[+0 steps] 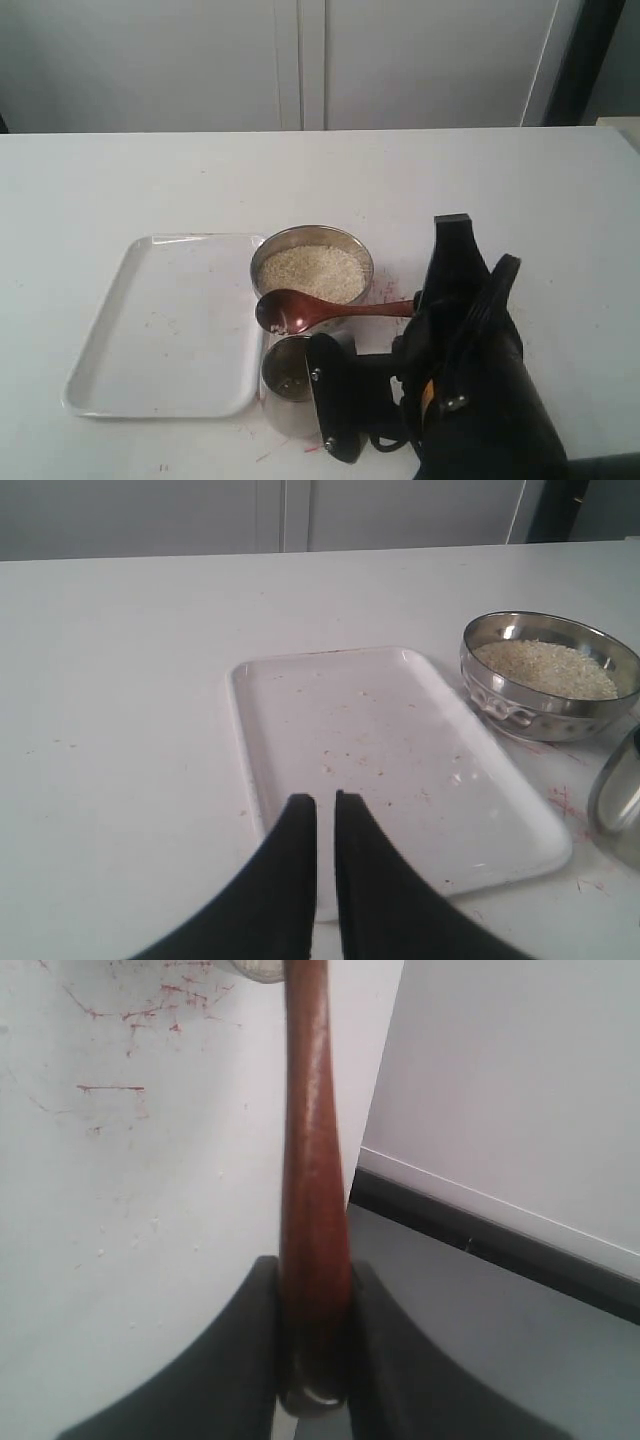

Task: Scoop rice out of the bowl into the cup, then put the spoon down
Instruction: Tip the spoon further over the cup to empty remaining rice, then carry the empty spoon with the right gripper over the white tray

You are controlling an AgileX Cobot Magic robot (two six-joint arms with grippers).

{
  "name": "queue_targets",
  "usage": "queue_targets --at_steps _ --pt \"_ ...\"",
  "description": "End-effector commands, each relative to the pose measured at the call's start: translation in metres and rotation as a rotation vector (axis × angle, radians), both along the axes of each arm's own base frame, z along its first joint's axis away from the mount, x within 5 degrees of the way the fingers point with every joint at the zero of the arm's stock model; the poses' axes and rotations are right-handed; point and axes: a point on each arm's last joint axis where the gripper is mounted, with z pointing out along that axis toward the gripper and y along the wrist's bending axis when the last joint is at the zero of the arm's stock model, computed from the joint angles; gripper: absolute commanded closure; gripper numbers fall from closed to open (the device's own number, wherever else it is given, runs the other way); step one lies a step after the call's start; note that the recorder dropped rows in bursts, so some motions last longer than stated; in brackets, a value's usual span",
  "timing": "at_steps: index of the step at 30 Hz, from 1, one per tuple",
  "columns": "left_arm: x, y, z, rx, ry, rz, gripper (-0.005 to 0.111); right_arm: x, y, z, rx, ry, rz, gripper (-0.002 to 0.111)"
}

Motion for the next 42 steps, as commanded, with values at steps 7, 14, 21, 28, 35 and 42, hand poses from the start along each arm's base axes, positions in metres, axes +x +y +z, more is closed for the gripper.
queue_targets --at_steps 7,14,21,28,35,42 --pt "0.000 0.000 0.002 -0.009 -0.008 -0.005 0.092 0.003 0.003 0.006 -0.037 -0.067 0.061 0.108" --pt "0.000 0.000 0.002 -0.009 -0.008 -0.005 0.092 0.004 0.005 0.009 -0.049 -0.093 0.085 0.108" --pt "0.000 0.000 0.002 -0.009 -0.008 -0.005 0.092 -0.001 -0.001 0.000 -0.003 0.002 -0.005 0.108" --pt "0.000 0.000 0.002 -0.009 -0.008 -0.005 0.092 -0.013 -0.008 -0.011 0.201 0.117 -0.235 0.108" --pt "0.000 0.000 0.002 -0.009 -0.008 -0.005 0.092 -0.019 -0.009 0.042 0.593 0.201 -0.397 0.108" --pt "0.000 0.000 0.002 -0.009 -0.008 -0.005 0.092 -0.021 -0.020 0.073 0.976 0.353 -0.726 0.108"
